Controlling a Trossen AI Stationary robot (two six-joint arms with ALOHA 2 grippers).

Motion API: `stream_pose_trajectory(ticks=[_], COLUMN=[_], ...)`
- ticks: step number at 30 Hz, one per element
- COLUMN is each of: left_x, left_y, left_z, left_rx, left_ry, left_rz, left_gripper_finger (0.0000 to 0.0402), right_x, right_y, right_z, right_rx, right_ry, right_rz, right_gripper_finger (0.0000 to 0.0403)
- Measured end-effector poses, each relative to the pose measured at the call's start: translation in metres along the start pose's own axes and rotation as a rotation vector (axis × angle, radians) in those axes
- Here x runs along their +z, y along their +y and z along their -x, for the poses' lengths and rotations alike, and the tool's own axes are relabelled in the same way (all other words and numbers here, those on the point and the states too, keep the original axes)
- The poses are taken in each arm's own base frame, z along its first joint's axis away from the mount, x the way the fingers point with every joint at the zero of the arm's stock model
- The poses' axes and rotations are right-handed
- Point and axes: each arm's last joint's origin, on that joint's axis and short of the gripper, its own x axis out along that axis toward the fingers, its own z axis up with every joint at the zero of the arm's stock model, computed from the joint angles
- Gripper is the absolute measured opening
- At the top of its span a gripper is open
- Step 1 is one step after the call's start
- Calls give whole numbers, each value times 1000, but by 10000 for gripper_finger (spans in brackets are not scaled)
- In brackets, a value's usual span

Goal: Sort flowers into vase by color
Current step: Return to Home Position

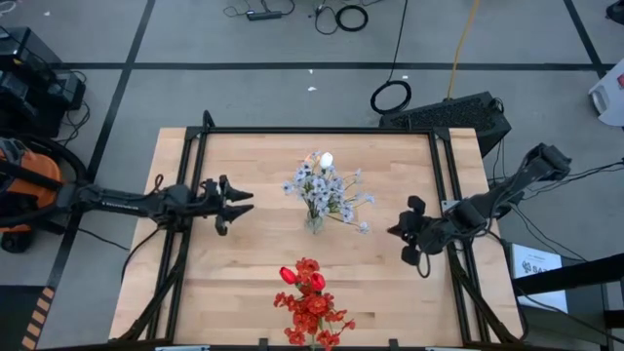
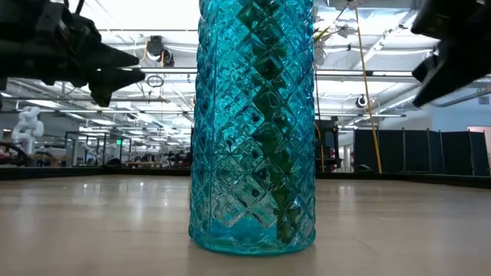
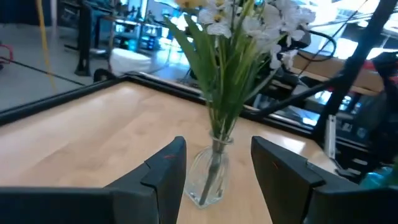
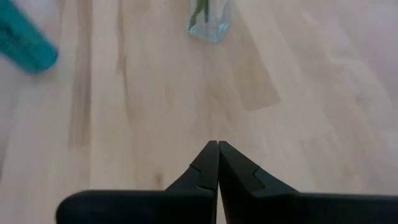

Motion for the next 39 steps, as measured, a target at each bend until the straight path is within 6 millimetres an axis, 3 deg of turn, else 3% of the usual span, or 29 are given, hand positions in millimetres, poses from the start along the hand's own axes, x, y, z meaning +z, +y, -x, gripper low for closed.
stream_pose_trajectory(ticks=[8, 17, 29, 39], left_x=[6, 25, 9, 4], left_y=[-6, -9, -6, -4], left_z=[10, 29, 26, 26], left_rx=[-61, -134, -122, -110], left_ry=[-56, -273, -106, -50], left_rz=[-6, -69, -80, -88], left_gripper_finger=[187, 187, 187, 187], right_x=[-23, -25, -13, -3], right_y=[-22, -37, -38, -40], right_z=[13, 35, 48, 52], right_rx=[119, 246, 297, 172], right_ry=[-57, -216, -390, -536], right_rz=[48, 67, -18, -24], right_gripper_finger=[0, 0, 0, 0])
